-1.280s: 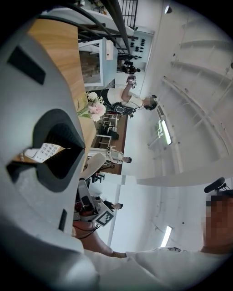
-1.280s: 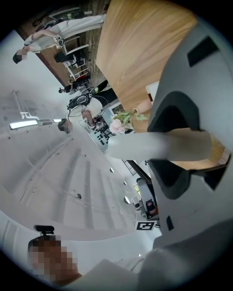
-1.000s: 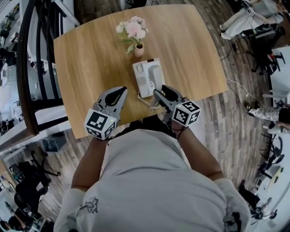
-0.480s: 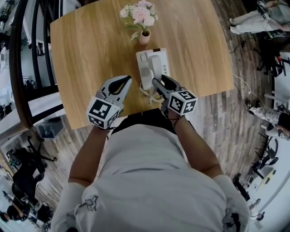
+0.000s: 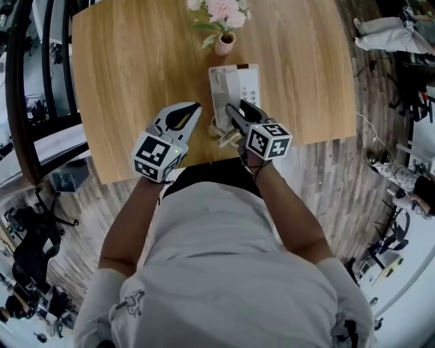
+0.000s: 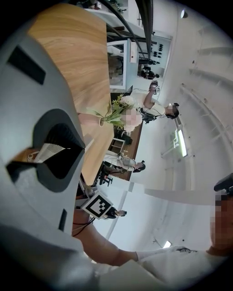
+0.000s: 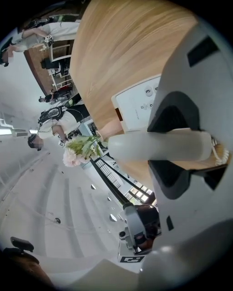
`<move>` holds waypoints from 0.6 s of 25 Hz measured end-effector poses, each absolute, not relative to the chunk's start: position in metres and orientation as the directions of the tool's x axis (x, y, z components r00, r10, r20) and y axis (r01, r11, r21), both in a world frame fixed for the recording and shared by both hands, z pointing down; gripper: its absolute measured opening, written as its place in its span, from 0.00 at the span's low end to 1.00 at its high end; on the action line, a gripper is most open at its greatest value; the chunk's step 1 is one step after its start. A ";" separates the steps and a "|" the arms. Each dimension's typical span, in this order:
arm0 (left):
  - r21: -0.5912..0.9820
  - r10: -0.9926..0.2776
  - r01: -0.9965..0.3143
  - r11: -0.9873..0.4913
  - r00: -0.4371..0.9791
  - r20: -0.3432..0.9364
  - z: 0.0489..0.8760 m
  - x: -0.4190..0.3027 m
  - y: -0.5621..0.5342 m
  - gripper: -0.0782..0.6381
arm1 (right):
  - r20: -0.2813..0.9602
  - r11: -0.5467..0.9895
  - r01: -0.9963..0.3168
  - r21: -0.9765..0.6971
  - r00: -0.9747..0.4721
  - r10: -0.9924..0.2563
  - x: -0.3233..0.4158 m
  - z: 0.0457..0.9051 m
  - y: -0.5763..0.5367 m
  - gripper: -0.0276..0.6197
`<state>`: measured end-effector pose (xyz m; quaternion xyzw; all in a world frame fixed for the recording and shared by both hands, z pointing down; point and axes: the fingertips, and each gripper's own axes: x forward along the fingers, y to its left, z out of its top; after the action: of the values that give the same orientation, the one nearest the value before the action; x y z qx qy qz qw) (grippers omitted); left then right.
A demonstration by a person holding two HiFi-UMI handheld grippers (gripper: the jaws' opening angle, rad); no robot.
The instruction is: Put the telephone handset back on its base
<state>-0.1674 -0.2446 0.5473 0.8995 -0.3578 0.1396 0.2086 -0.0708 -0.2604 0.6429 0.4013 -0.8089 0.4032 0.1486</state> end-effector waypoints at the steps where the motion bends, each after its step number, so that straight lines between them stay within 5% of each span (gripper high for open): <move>1: 0.277 -0.583 -0.702 -0.656 0.704 0.405 0.550 -0.168 -0.245 0.12 | 0.570 0.352 -0.772 -0.530 -0.631 -0.526 -0.072 0.646 -0.262 0.35; 15: 0.306 -0.573 -0.706 -0.639 0.702 0.422 0.570 -0.176 -0.259 0.12 | 0.642 0.325 -0.822 -0.468 -0.569 -0.514 -0.086 0.670 -0.273 0.35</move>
<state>-0.1759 -0.2594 0.5702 0.8936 -0.3579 0.1446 0.2291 -0.0860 -0.2728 0.6703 0.4225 -0.7907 0.3989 0.1928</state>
